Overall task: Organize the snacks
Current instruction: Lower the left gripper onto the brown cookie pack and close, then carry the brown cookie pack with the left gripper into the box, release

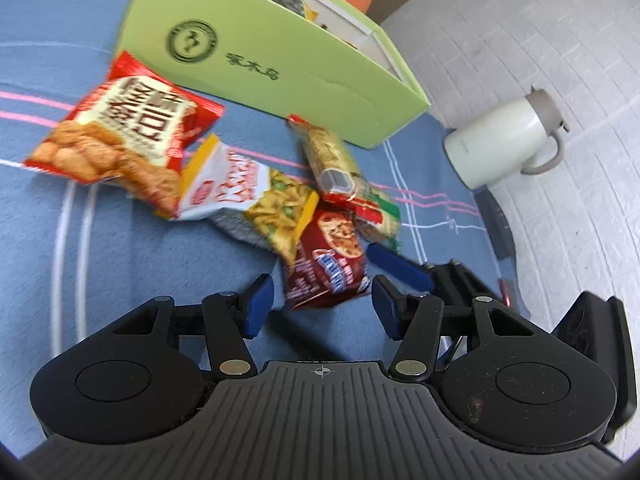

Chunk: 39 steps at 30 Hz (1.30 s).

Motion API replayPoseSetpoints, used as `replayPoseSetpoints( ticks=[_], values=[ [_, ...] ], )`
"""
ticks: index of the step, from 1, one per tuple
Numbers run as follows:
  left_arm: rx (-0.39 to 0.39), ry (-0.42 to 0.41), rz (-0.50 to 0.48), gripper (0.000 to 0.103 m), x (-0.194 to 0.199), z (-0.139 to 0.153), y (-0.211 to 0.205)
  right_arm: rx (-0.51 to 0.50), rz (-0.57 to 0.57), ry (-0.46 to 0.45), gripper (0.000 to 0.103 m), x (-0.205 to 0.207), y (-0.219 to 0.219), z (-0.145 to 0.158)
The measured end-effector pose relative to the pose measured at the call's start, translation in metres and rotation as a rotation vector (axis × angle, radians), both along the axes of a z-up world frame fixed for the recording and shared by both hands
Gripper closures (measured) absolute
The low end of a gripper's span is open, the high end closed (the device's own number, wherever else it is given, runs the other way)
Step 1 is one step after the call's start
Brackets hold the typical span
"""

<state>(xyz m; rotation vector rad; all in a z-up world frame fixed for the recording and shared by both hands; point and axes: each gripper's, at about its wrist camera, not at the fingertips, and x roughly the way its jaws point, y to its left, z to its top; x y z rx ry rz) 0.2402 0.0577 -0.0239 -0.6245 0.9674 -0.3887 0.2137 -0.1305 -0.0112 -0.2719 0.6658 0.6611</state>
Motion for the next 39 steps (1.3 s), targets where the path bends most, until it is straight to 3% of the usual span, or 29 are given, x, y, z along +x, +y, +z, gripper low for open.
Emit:
replayPoseSetpoints(
  ticks=[2, 5, 9, 17, 19, 24, 29, 34, 39],
  values=[
    [0.012, 0.011, -0.014, 0.071, 0.006, -0.002, -0.005, 0.004, 0.047, 0.031, 0.010, 0.002, 0.006, -0.003],
    [0.047, 0.011, -0.025, 0.079, 0.006, -0.002, -0.008, -0.032, 0.061, 0.001, 0.009, -0.010, 0.014, -0.001],
    [0.083, 0.002, -0.051, 0.081, -0.015, 0.000, -0.013, -0.020, 0.057, 0.011, 0.009, -0.038, 0.011, 0.001],
    [0.130, -0.014, -0.154, 0.077, -0.083, 0.006, -0.041, -0.007, 0.003, 0.021, 0.010, -0.110, -0.014, 0.002],
    [0.125, -0.044, -0.149, 0.068, -0.087, 0.013, -0.041, 0.006, -0.024, 0.008, 0.010, -0.117, -0.021, 0.008],
    [0.103, -0.053, -0.062, 0.061, -0.082, 0.027, -0.024, 0.034, -0.103, -0.015, 0.010, -0.118, -0.032, 0.017],
    [0.092, -0.014, -0.081, 0.062, -0.076, 0.025, -0.032, 0.065, -0.109, -0.002, 0.010, -0.116, -0.028, 0.015],
    [0.115, -0.006, -0.093, 0.062, -0.073, 0.021, -0.040, 0.034, -0.110, -0.005, 0.010, -0.116, -0.030, 0.009],
    [0.121, 0.023, -0.099, 0.063, -0.070, 0.011, -0.043, 0.083, -0.114, 0.006, 0.011, -0.107, -0.026, 0.005]
  ],
)
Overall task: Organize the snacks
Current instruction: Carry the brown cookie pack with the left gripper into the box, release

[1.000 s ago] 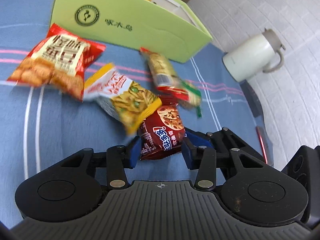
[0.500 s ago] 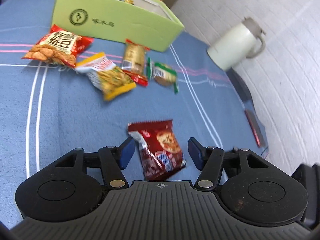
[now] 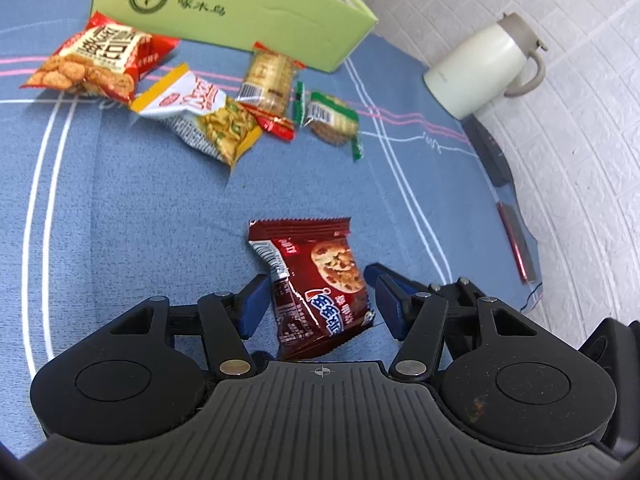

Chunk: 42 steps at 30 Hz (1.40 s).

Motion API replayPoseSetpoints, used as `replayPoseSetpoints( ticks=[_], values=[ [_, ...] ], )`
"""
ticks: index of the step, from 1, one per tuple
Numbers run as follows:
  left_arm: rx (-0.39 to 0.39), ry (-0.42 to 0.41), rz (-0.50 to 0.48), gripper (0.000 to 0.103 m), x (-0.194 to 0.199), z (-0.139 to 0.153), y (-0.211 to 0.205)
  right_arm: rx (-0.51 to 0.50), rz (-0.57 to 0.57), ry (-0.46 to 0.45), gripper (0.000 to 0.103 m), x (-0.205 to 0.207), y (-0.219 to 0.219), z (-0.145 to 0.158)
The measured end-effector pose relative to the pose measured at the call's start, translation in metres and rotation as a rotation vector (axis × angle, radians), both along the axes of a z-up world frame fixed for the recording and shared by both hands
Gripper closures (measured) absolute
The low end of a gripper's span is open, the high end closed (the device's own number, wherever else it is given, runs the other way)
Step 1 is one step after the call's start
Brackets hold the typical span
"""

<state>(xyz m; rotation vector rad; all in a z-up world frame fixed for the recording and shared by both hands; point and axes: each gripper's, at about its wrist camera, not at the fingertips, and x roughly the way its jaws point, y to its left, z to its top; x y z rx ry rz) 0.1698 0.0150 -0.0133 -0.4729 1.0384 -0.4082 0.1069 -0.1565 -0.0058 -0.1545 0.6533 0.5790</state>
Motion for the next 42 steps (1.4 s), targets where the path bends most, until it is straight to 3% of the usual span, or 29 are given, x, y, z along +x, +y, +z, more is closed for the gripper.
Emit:
replayPoseSetpoints(
  ticks=[1, 3, 8, 12, 17, 23, 27, 31, 32, 34, 35, 42],
  values=[
    [-0.002, -0.003, -0.007, 0.065, 0.000, -0.002, -0.001, 0.012, -0.008, 0.007, 0.031, 0.004, 0.001, -0.004],
    [0.030, -0.038, -0.015, 0.090, -0.005, -0.002, -0.003, -0.001, -0.031, -0.027, 0.037, 0.000, 0.001, -0.008],
    [0.012, -0.049, -0.028, 0.095, -0.007, -0.002, -0.001, -0.014, -0.056, -0.026, 0.039, -0.001, 0.001, -0.003],
    [0.001, -0.115, -0.047, 0.095, 0.009, 0.022, -0.008, -0.033, -0.073, -0.093, 0.039, 0.017, -0.002, 0.022],
    [-0.027, -0.223, -0.031, 0.094, 0.056, 0.066, -0.002, -0.058, -0.055, -0.218, 0.039, 0.069, 0.009, 0.061],
    [0.006, -0.304, 0.045, 0.094, 0.146, 0.108, 0.014, -0.070, 0.000, -0.299, 0.037, 0.169, 0.035, 0.090],
    [0.068, -0.293, 0.084, 0.094, 0.215, 0.107, 0.018, -0.075, 0.022, -0.253, 0.037, 0.243, 0.051, 0.083],
    [0.117, -0.216, 0.111, 0.093, 0.274, 0.079, 0.024, -0.114, 0.058, -0.144, 0.037, 0.300, 0.066, 0.059],
    [0.131, -0.193, 0.110, 0.093, 0.285, 0.070, 0.024, -0.129, 0.067, -0.113, 0.037, 0.308, 0.070, 0.052],
    [0.152, -0.168, 0.112, 0.088, 0.297, 0.056, 0.026, -0.053, 0.084, -0.018, 0.027, 0.324, 0.065, 0.046],
    [0.150, -0.171, 0.106, 0.086, 0.298, 0.052, 0.026, -0.036, 0.083, -0.004, 0.026, 0.327, 0.065, 0.044],
    [0.174, -0.286, 0.106, 0.060, 0.274, 0.066, 0.023, -0.030, 0.034, -0.129, 0.010, 0.289, 0.049, 0.064]
  ],
)
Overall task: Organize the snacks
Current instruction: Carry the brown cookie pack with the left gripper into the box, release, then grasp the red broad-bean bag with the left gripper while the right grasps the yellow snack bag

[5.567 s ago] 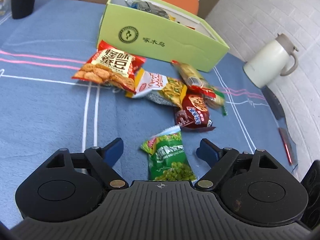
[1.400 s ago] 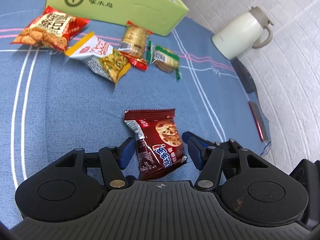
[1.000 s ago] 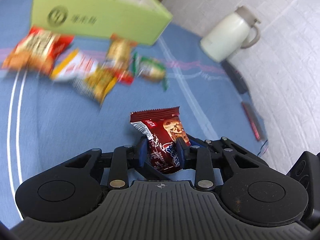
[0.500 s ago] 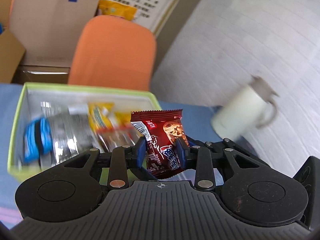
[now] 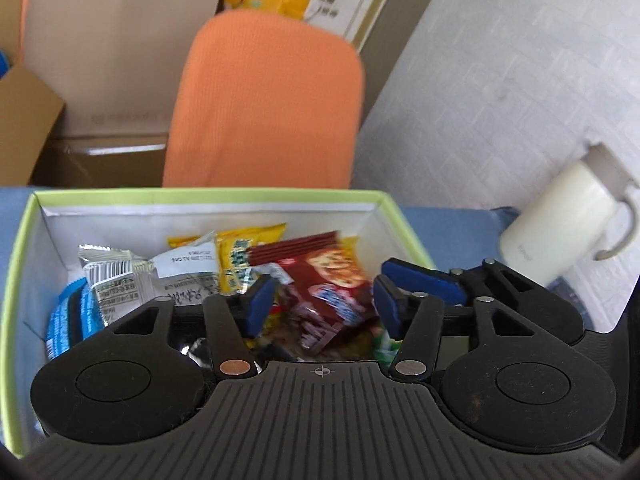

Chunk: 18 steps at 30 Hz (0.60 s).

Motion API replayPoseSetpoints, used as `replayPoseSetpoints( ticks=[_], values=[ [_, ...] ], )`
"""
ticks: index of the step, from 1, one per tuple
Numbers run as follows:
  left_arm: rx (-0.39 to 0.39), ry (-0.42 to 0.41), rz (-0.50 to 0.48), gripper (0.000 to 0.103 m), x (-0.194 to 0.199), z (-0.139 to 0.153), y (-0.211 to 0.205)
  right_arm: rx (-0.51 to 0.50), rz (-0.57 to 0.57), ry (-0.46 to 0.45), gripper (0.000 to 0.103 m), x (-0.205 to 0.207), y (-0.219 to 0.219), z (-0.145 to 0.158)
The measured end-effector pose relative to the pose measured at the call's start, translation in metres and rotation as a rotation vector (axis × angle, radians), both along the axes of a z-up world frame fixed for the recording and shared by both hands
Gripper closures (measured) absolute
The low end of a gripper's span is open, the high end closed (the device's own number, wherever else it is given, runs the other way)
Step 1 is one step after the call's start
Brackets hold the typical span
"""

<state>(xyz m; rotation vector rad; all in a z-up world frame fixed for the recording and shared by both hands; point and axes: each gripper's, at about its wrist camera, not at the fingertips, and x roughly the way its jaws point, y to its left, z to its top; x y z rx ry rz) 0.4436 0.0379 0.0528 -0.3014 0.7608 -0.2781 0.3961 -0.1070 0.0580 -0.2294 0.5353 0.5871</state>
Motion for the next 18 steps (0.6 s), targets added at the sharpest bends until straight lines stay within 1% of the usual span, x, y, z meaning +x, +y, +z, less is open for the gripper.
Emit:
replayPoseSetpoints(
  ticks=[1, 2, 4, 9, 13, 15, 18],
  values=[
    [-0.002, -0.023, 0.004, 0.054, -0.009, 0.006, 0.000, 0.006, -0.011, -0.015, 0.010, -0.009, -0.005, 0.005],
    [0.005, -0.047, 0.014, 0.051, -0.020, 0.011, 0.000, 0.012, -0.021, -0.026, 0.010, -0.016, -0.011, 0.011],
    [0.023, -0.087, 0.017, 0.050, -0.039, 0.022, -0.001, 0.024, -0.041, -0.041, 0.010, -0.034, -0.020, 0.020],
    [0.037, -0.120, 0.000, 0.050, -0.082, 0.040, -0.004, 0.022, -0.090, -0.032, 0.010, -0.076, -0.036, 0.025],
    [0.043, -0.113, -0.002, 0.045, -0.111, 0.041, 0.001, 0.023, -0.096, -0.009, 0.010, -0.115, -0.041, 0.017],
    [0.035, -0.091, 0.004, 0.044, -0.126, 0.034, 0.015, 0.031, -0.078, 0.014, 0.010, -0.138, -0.040, 0.008],
    [0.033, -0.039, 0.034, 0.044, -0.146, 0.017, 0.040, 0.015, -0.026, 0.048, 0.010, -0.165, -0.025, -0.010]
  ],
)
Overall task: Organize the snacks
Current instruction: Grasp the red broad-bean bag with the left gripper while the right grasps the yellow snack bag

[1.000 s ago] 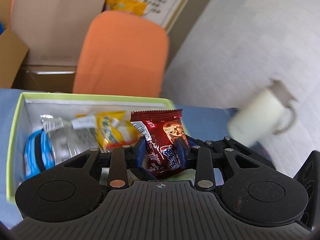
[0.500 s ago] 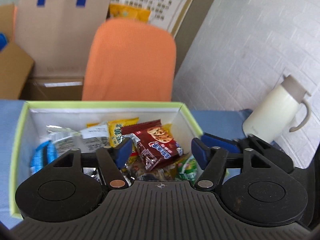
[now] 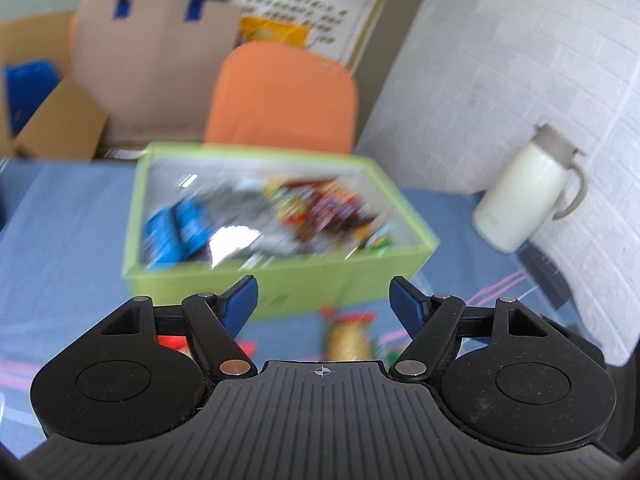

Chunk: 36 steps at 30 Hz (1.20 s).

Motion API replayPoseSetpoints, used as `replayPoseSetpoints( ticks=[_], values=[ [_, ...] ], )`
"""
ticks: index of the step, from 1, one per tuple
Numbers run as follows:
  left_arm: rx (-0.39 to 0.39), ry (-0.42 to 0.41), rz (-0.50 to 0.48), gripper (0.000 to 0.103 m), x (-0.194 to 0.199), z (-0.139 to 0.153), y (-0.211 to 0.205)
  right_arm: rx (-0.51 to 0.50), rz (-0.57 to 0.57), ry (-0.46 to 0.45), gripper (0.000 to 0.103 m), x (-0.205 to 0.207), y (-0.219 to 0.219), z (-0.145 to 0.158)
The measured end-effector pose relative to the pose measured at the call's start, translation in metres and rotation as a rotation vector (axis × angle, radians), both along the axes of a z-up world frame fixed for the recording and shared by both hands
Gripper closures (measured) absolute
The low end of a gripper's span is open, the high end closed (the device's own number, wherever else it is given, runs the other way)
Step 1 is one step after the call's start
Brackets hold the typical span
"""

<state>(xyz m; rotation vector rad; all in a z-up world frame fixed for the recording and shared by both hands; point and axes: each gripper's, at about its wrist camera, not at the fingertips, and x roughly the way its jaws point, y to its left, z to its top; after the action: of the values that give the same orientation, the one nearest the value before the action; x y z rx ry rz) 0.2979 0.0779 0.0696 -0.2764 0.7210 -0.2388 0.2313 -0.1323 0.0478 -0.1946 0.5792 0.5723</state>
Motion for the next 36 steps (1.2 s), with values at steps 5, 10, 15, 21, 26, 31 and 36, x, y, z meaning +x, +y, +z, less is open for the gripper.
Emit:
replayPoseSetpoints(
  ticks=[5, 10, 15, 21, 26, 31, 36],
  values=[
    [-0.004, 0.054, 0.057, 0.044, -0.036, -0.029, 0.041, -0.053, 0.101, 0.011, 0.010, -0.035, 0.032, -0.028],
    [-0.090, 0.098, 0.088, 0.044, -0.062, -0.044, 0.060, -0.111, 0.236, -0.037, 0.010, -0.030, 0.065, -0.038],
    [-0.164, 0.118, 0.089, 0.043, -0.081, -0.059, 0.059, -0.145, 0.262, 0.046, 0.010, -0.004, 0.086, -0.057],
    [-0.139, 0.142, 0.136, 0.043, -0.074, -0.067, 0.067, -0.115, 0.266, 0.050, 0.010, -0.026, 0.080, -0.057],
    [-0.070, 0.117, 0.130, 0.036, -0.060, -0.061, 0.060, -0.094, 0.228, 0.054, 0.010, -0.023, 0.080, -0.059],
    [0.018, 0.107, 0.119, 0.036, -0.040, -0.055, 0.051, -0.108, 0.268, 0.043, 0.010, -0.018, 0.091, -0.056],
    [0.080, 0.062, 0.096, 0.035, -0.043, -0.053, 0.052, -0.076, 0.238, 0.137, 0.011, 0.008, 0.082, -0.065]
  ],
)
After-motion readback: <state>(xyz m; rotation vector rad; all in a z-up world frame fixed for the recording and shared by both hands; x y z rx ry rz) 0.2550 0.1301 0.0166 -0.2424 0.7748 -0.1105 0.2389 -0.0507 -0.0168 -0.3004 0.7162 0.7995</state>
